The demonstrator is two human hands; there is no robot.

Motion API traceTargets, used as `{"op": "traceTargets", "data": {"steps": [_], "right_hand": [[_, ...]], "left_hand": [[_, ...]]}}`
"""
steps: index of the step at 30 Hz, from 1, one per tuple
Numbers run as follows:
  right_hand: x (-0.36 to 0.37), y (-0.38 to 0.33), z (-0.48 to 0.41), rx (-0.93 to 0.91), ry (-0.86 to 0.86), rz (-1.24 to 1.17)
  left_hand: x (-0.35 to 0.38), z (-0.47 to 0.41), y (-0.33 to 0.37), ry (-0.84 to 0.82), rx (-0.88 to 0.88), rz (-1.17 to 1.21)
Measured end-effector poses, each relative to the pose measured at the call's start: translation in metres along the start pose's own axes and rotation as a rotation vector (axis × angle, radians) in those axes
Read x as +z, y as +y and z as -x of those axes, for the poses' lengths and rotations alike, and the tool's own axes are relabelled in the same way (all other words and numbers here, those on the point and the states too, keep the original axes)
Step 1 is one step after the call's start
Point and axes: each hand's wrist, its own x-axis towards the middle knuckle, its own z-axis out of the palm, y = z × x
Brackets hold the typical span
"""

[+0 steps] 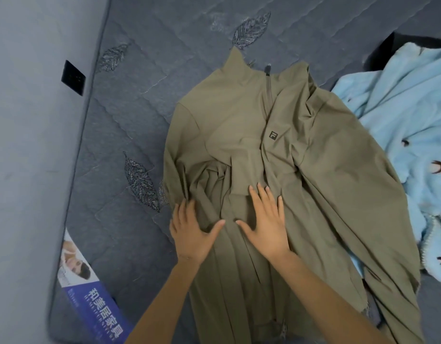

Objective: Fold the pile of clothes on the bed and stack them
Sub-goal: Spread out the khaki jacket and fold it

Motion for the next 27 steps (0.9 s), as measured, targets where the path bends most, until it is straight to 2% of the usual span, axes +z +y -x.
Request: {"op": "traceTargets", "data": {"steps": [2,5,9,15,21,24,27], "right_hand": [[0.002,0.003,0.009,0.031,-0.003,-0.02],[0.001,0.011,0.019,0.007,-0.019,-0.033],[-0.009,0.015,0.023,-0.007,-0.007,-0.071],[-0.009,0.012,0.023,-0.046,0.01,-0.075],[-0.01,0.006,0.014,-0.041,0.065,-0.174],[-0.016,0.008,0.003,-0.037,0.073,-0.171],[-0.022,0.011,-0.007,-0.029,0.084,-0.185]], "left_hand": [[0.006,0.005,-0.009,-0.036,0.183,-0.191],[-0.005,-0.004,-0.039,0.024,0.293,-0.201],[-0.036,-0.026,-0.074,0.009,0.214,-0.18],[-0.075,-0.052,-0.098,0.151,0.006,-0.186],[-0.053,-0.047,-0.043,0.305,0.284,-0.221],[-0.037,-0.048,-0.015,0.221,0.306,-0.14],[-0.023,-0.05,0.006,0.048,0.248,-0.04]]}}
